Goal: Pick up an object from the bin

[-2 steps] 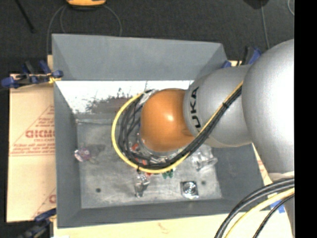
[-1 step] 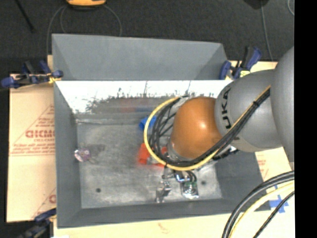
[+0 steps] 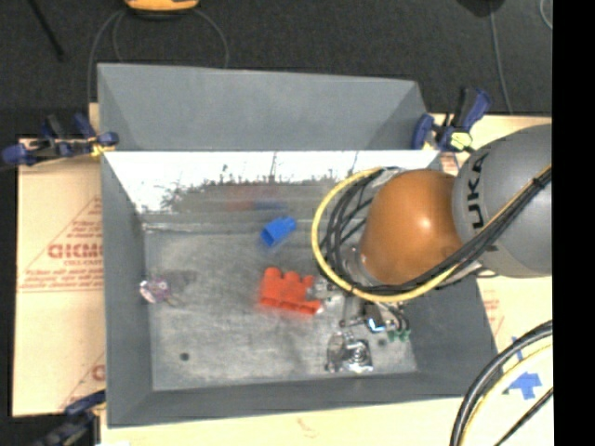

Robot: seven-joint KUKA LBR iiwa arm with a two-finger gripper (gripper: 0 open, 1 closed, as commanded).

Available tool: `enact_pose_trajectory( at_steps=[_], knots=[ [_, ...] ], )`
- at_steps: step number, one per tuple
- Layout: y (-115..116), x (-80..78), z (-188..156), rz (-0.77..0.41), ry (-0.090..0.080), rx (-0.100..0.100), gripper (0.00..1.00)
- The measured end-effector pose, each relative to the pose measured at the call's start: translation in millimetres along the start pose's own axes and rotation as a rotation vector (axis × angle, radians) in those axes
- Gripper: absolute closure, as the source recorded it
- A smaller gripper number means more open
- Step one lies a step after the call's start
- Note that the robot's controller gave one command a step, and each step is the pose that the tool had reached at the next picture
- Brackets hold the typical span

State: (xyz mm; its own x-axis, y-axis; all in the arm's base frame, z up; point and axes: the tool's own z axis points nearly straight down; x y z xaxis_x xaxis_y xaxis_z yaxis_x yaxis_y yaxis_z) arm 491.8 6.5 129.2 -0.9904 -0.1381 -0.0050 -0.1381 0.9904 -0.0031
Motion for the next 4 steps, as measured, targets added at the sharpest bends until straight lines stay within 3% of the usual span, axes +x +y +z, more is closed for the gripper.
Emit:
enact_pose_trajectory(
  at_steps=[1, 2, 3, 4],
  knots=[
    [-3.7, 8.5, 16.0, -0.287, 0.005, -0.002, 0.00],
    [44.3, -17.0, 35.6, -0.147, 0.000, -0.006, 0.00],
    [19.1, -1.0, -9.4, 0.112, -0.002, -0.004, 0.00],
    [27.0, -49.7, 14.3, -0.027, 0.000, -0.002, 0.00]
  ],
)
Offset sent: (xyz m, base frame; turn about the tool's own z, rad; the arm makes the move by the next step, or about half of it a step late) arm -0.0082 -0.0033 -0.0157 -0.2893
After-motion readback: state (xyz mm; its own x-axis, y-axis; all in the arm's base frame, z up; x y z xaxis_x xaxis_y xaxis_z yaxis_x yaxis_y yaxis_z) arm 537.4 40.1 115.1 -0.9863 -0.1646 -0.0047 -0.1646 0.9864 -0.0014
